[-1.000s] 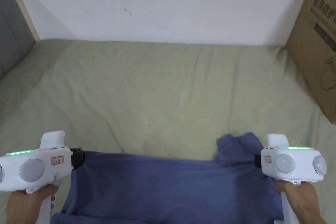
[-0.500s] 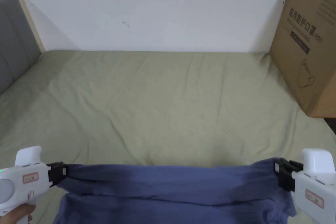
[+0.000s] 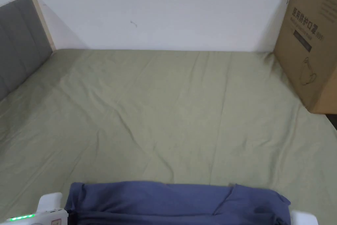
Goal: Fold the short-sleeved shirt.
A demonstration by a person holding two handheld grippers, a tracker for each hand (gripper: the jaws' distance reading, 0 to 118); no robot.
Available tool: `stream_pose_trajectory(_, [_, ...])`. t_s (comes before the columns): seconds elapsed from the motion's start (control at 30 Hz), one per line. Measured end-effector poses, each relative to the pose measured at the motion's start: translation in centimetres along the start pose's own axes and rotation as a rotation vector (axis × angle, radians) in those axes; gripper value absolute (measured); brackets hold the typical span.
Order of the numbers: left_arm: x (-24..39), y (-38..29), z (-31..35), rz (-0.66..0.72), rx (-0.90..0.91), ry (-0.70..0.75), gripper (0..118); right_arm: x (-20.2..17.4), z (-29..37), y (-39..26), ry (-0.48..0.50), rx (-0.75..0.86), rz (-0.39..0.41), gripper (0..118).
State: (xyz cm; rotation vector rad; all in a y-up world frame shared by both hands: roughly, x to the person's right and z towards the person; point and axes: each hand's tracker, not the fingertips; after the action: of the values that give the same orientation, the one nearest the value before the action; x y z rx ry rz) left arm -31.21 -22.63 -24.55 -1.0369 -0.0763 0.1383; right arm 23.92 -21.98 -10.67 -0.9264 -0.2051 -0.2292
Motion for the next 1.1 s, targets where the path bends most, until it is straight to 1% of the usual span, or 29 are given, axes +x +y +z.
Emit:
stream_pose_trajectory(0.07, [0.0,0.4,0.5,0.02,0.007,-0.007,8,0.0,0.8,0.3,0.009,0.013,-0.006,0])
stream_pose_trajectory(0.1, [-0.1,0.7,0.8,0.043,0.005,-0.022,19,-0.2,1.3,0.5,0.005,0.023,-0.007,7])
stream_pose_trajectory(0.13, [0.1,0.9,1.7,0.076,0.006,-0.048,36,-0.2,2.1,0.9,0.005,0.043,-0.009,24])
stream_pose_trajectory(0.17, [0.1,1.3,2.3,0.106,0.023,-0.063,57,-0.3,2.8,1.5,0.012,0.069,-0.007,42])
stream_pose_trajectory(0.2, [0.2,1.7,3.0,0.115,0.046,-0.079,79,-0.4,3.4,2.2,0.024,0.094,-0.008,66])
stream_pose_trajectory(0.23, [0.4,2.3,4.1,0.121,0.091,-0.101,87,-0.7,4.2,3.0,0.033,0.131,-0.007,86])
stream_pose_trajectory(0.27, [0.7,3.0,5.3,0.112,0.147,-0.127,88,-1.0,5.2,4.1,0.046,0.179,-0.005,97])
stream_pose_trajectory(0.3, [1.1,3.8,6.4,0.099,0.182,-0.142,87,-1.3,6.2,5.1,0.058,0.22,0.003,103])
stream_pose_trajectory(0.4, [2.8,6.2,10.2,0.034,0.323,-0.139,87,-2.8,9.5,8.4,0.079,0.365,0.034,102])
stream_pose_trajectory(0.53, [5.8,8.3,14.8,-0.045,0.57,-0.11,87,-5.4,13.5,11.7,0.067,0.566,0.075,102])
stream_pose_trajectory(0.67, [8.6,9.2,17.2,-0.106,0.743,-0.035,85,-8.2,16.4,13.4,-0.016,0.731,0.105,102])
stream_pose_trajectory(0.7, [9.0,9.2,17.5,-0.118,0.769,-0.032,75,-8.7,16.7,13.6,-0.043,0.756,0.115,96])
stream_pose_trajectory(0.73, [9.4,9.1,17.7,-0.123,0.801,-0.04,60,-9.3,17.0,13.6,-0.065,0.788,0.137,83])
stream_pose_trajectory(0.77, [9.7,9.0,17.7,-0.14,0.819,-0.066,39,-9.8,17.3,13.6,-0.099,0.814,0.154,57])
stream_pose_trajectory(0.8, [9.9,9.0,17.7,-0.14,0.809,-0.064,9,-10.2,17.4,13.5,-0.124,0.827,0.161,12])
stream_pose_trajectory(0.83, [10.3,9.0,17.6,-0.145,0.803,-0.062,0,-10.4,17.4,13.7,-0.134,0.838,0.166,0])
stream_pose_trajectory(0.9, [10.5,8.6,17.3,-0.161,0.784,-0.091,0,-10.5,17.4,13.5,-0.119,0.843,0.161,0])
stream_pose_trajectory(0.93, [10.4,8.6,17.2,-0.163,0.772,-0.12,0,-10.6,17.5,13.5,-0.084,0.82,0.165,0])
stream_pose_trajectory(1.03, [10.1,8.5,16.7,-0.153,0.73,-0.145,0,-10.7,17.2,13.2,-0.099,0.821,0.17,0])
stream_pose_trajectory(1.1, [9.4,8.7,16.4,-0.143,0.697,-0.147,0,-10.6,16.8,13.4,-0.092,0.81,0.173,0])
